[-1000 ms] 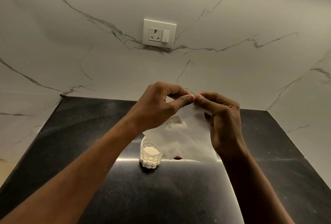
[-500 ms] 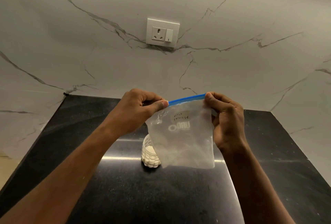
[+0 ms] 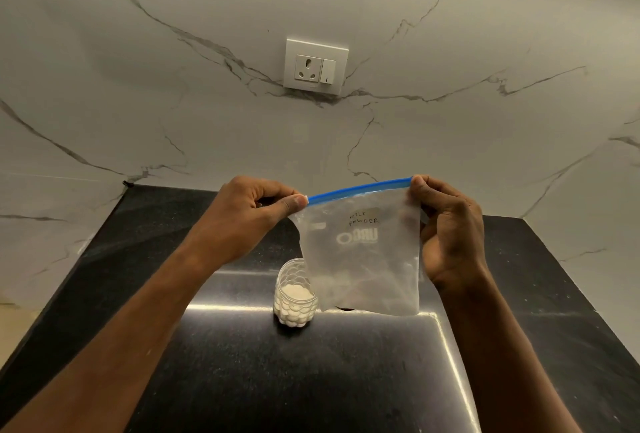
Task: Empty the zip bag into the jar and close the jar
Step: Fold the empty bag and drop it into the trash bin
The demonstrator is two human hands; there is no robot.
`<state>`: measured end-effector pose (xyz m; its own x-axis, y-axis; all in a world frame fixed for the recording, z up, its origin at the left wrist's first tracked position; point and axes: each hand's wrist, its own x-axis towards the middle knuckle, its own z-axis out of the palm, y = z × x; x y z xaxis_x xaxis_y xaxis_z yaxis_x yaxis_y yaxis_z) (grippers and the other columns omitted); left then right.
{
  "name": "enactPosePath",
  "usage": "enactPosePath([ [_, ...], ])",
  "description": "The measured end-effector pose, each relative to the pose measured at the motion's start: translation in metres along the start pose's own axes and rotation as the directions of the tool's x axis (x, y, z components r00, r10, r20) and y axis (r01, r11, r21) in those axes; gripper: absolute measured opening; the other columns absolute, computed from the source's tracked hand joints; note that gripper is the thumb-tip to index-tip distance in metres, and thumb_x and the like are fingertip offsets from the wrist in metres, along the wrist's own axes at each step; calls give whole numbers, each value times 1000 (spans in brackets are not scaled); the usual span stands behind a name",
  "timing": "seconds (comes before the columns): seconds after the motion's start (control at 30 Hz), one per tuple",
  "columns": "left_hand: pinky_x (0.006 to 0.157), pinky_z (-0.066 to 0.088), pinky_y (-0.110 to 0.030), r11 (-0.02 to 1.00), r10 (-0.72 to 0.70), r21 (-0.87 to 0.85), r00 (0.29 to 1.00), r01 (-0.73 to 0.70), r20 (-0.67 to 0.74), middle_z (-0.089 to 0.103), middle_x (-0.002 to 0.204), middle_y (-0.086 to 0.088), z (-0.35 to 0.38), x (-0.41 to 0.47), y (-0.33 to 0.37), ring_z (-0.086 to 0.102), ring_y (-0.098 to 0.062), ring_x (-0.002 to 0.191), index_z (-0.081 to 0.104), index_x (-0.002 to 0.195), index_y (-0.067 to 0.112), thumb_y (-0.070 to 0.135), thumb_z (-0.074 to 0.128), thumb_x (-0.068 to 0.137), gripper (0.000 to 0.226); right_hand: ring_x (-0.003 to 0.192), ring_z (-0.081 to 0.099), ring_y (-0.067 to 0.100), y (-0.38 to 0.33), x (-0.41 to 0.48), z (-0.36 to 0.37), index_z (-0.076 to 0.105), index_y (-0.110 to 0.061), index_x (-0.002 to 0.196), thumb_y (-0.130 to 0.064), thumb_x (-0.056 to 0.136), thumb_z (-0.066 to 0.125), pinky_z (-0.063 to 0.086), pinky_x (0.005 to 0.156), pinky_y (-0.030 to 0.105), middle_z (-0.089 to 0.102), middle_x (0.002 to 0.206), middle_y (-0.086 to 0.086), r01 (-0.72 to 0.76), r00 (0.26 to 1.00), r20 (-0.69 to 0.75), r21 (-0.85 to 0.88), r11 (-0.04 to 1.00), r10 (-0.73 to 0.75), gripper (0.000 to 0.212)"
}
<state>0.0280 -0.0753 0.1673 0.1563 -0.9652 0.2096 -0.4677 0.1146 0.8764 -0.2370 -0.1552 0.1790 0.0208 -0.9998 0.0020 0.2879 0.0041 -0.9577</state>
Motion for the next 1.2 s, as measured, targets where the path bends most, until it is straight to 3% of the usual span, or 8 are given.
enactPosePath([
  [0.13,85,59,-13,974,-51,-223,994,29,-92,83,101,8,6,1,-8,76,-5,99,79,114,26,46,75,89,32,73,72,15,3,3,3,83,-18,84,-20,89,76,60,72,37,73,78,1,-83,997,0,82,993,83,8],
  [0.27,84,62,-22,748,-110,-640,983,178,145,81,120,-1,29,-7,-19,78,-16,110,61,136,19,35,80,84,58,85,71,20,4,6,6,77,-13,98,-22,94,71,62,75,37,73,90,5,-146,989,52,185,972,139,12],
  [0.43,72,64,-29,812,-214,-540,974,221,76,84,100,-8,59,-16,-32,81,-25,93,79,111,11,31,80,89,29,116,71,32,19,6,6,66,-6,137,-44,104,57,62,89,48,76,122,12,-249,949,238,167,954,206,51],
  [0.53,75,67,-32,759,-247,-602,965,249,86,83,106,-6,55,-12,-31,81,-23,97,75,118,14,27,78,93,29,126,67,35,37,-7,-5,61,-19,143,-36,101,65,60,93,54,69,138,14,-246,861,445,-55,968,244,45],
  [0.77,87,66,-50,703,-270,-603,926,377,263,79,120,-6,40,-9,-38,78,-29,107,66,133,26,28,65,104,29,110,75,33,55,-15,-18,67,-16,131,-12,96,69,64,87,50,76,124,12,-247,879,352,-238,939,320,35],
  [0.9,67,67,-40,709,-258,-575,909,408,326,79,121,-6,34,-11,-45,80,-27,98,66,134,28,9,62,104,36,78,77,25,51,-16,-24,79,-24,112,0,99,62,60,54,28,79,111,13,-185,879,391,-247,951,272,32],
  [1.07,61,67,-29,514,-269,-716,882,472,387,76,122,-23,37,-11,-52,81,-25,85,70,130,12,-2,47,107,36,61,75,14,64,-16,-24,74,-15,111,-6,108,42,58,47,22,82,97,15,-420,899,183,98,902,398,34],
  [1.2,79,67,-43,452,-117,-741,856,497,504,71,137,-14,27,-15,-62,76,-34,113,69,137,23,14,60,85,54,64,79,16,77,-17,-24,60,-7,119,-11,109,44,61,49,25,80,102,23,-536,840,123,345,771,529,19],
])
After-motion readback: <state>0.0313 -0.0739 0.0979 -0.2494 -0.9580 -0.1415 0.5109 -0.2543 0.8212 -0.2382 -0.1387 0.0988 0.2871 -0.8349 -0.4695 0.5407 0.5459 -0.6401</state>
